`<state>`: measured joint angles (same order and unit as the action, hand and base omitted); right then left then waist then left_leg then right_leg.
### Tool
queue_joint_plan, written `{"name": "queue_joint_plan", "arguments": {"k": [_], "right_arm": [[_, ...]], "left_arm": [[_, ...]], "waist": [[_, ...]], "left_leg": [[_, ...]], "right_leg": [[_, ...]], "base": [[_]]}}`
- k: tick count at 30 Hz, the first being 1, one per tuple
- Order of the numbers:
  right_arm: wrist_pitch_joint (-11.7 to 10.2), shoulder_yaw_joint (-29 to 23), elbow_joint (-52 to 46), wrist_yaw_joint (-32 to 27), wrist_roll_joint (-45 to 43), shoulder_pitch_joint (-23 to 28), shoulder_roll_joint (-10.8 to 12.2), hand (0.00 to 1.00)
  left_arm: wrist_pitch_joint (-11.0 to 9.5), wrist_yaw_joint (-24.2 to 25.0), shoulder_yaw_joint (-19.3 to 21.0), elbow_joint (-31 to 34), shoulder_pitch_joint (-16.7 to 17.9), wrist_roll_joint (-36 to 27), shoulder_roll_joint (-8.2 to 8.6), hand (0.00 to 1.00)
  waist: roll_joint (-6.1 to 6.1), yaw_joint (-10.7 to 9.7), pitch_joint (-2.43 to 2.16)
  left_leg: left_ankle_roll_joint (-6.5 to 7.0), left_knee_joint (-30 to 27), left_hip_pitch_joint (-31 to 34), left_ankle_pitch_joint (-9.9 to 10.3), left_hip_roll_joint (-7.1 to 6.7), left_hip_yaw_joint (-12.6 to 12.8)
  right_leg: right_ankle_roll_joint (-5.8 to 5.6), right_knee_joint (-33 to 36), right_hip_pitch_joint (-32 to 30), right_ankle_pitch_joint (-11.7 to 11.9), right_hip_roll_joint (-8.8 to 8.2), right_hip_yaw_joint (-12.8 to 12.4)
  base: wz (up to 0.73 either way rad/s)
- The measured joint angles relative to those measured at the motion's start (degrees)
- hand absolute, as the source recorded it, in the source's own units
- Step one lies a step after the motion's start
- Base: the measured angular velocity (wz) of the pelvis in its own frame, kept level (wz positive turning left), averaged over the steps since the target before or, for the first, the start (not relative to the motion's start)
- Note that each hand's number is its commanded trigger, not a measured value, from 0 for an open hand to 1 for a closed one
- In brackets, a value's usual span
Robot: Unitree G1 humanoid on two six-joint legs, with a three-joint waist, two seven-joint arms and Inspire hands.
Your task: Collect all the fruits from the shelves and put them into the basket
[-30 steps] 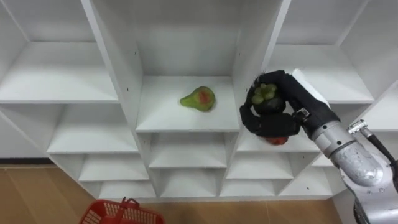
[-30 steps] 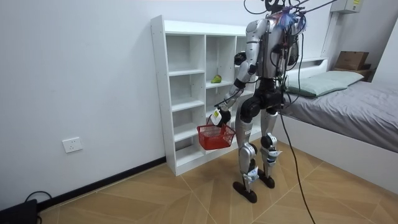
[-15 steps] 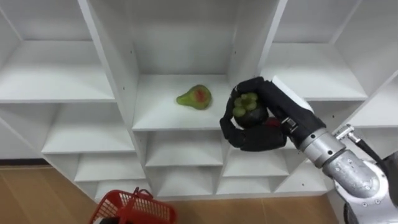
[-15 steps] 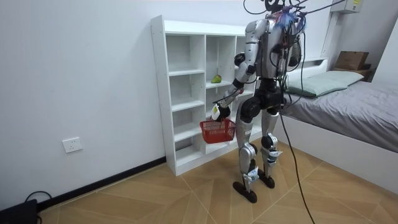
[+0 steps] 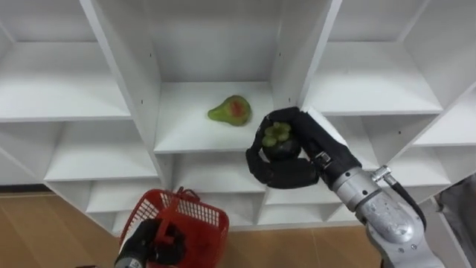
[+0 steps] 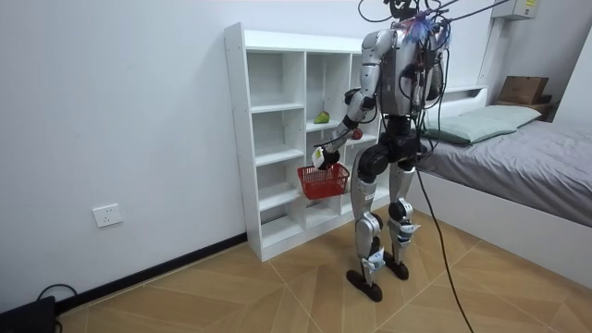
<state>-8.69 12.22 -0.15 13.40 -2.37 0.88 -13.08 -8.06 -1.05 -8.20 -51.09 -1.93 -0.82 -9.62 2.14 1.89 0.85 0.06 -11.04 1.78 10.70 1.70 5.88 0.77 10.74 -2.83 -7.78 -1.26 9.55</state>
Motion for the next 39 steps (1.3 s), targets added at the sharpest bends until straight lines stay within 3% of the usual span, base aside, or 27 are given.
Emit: {"name": "queue_joint_plan", "arguments": {"k": [7,10,18,28,39], "right_arm": [[-1.7,0.4,6.9,-4.2,0.0,-2.3,1.7,1.00],[-2.7,0.9,9.7,-5.2,0.1,-4.0,1.8,1.00],[-2.9,3.7,16.4,-7.1,0.1,-6.6,1.8,1.00],[-4.4,7.5,23.0,-10.3,4.6,-8.6,2.3,1.00],[-4.4,8.9,26.0,-13.1,4.1,-10.5,2.4,1.00]], "left_arm": [[-3.3,0.0,-1.0,0.9,-3.5,-3.7,0.31,1.00],[-3.4,0.7,-1.1,0.9,-3.9,-4.1,0.72,1.00],[-3.4,3.3,-1.7,2.8,-4.8,-4.1,1.24,1.00],[-3.4,2.9,-7.7,9.5,-4.7,-11.0,1.97,1.00],[-3.6,5.6,-11.2,10.1,-5.5,-13.2,1.94,1.00]], "waist": [[-0.60,0.1,0.24],[-0.62,0.0,0.28],[-0.80,0.2,0.38],[-1.82,0.3,0.80],[-1.83,0.0,0.87]], "left_leg": [[0.16,-0.8,3.8,-0.4,-0.19,-1.2],[0.20,-1.5,5.2,-0.4,-0.28,-1.4],[0.29,-1.8,7.8,-0.5,-0.32,-1.5],[0.32,-2.6,10.3,-0.5,-0.29,-1.8],[0.63,-2.8,10.5,-0.8,-0.34,-1.5]], "right_leg": [[0.08,0.8,-3.4,0.2,-0.41,1.1],[0.07,0.9,-4.5,0.2,-0.60,1.6],[0.07,1.0,-6.8,0.2,-0.72,1.9],[0.15,1.1,-8.6,0.3,-0.85,2.4],[0.14,2.5,-9.4,0.3,-1.65,2.7]], "base": [[0.08],[0.05],[0.02],[0.02],[0.00]]}}
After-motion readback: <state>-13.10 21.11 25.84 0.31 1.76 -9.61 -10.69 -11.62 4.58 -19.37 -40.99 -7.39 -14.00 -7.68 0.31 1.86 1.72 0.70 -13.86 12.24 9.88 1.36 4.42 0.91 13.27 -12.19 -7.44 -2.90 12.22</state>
